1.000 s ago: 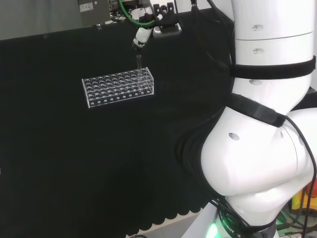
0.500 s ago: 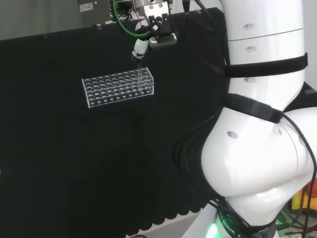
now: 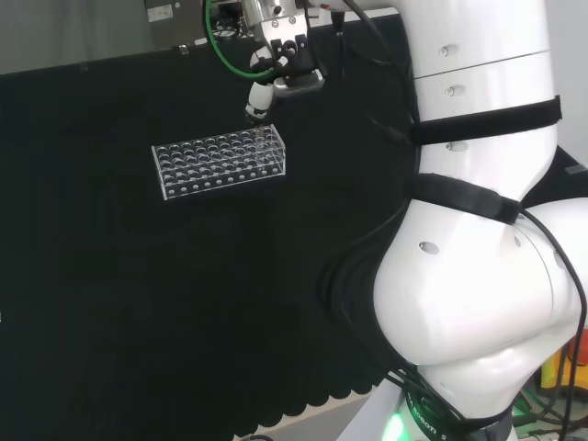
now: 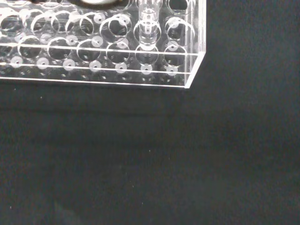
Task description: Pick up the test tube.
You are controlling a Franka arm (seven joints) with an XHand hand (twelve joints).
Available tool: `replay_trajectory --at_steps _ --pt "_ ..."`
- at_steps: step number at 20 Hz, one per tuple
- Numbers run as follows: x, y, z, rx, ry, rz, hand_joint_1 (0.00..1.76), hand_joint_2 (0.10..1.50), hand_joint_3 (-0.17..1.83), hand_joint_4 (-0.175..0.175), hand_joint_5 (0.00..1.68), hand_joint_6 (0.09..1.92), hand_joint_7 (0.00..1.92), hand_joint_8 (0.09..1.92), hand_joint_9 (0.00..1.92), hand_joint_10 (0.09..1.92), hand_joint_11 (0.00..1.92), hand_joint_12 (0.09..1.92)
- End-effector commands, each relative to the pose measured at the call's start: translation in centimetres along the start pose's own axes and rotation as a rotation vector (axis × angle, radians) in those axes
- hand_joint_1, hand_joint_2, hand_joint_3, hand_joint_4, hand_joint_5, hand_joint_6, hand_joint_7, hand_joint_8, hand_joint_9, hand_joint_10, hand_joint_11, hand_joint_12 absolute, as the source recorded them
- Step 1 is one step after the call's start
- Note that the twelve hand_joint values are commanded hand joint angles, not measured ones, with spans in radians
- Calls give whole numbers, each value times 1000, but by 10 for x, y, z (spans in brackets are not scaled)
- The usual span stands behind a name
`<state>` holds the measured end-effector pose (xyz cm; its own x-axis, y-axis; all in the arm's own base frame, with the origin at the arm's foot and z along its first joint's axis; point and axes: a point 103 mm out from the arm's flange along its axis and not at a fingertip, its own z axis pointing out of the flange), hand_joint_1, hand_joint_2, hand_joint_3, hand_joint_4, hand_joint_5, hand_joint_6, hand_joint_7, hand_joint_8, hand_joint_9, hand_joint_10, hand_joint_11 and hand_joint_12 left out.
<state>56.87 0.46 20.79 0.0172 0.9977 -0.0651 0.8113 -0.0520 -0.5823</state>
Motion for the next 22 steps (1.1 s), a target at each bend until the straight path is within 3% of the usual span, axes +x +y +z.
replay_trajectory --at_steps 1,7,14,22 --pt "5 7 4 -24 28 20 874 706 582 -135 520 210 744 881 574 816 74 1557" --pt "15 16 5 -24 36 27 919 655 630 -134 474 526 838 870 682 768 124 1538" --pt "20 26 8 -19 32 40 952 638 640 -135 482 631 896 868 731 758 167 1525" --pt "21 34 14 -7 44 52 996 626 674 -150 565 720 1116 809 927 676 278 1485"
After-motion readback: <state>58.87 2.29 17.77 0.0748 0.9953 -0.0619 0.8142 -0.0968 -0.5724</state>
